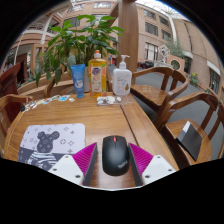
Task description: Arrange mouse
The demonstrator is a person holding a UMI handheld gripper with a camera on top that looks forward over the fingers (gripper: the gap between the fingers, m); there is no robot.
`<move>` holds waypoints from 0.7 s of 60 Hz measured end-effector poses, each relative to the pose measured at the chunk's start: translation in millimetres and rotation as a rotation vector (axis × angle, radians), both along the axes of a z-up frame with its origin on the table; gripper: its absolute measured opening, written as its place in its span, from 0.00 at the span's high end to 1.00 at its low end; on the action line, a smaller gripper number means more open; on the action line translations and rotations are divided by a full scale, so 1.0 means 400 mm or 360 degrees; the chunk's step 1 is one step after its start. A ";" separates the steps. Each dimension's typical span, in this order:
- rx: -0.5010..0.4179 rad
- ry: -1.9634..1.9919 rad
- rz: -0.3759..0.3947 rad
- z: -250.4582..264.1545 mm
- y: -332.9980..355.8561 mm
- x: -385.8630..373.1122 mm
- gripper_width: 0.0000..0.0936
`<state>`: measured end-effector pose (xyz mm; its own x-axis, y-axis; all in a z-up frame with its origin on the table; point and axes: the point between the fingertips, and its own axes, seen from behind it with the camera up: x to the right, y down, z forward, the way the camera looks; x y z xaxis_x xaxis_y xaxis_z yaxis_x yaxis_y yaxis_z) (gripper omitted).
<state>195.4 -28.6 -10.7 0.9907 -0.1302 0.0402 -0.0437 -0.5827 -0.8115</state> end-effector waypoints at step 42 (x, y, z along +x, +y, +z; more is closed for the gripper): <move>0.0589 -0.0020 0.0065 0.537 0.053 -0.139 0.63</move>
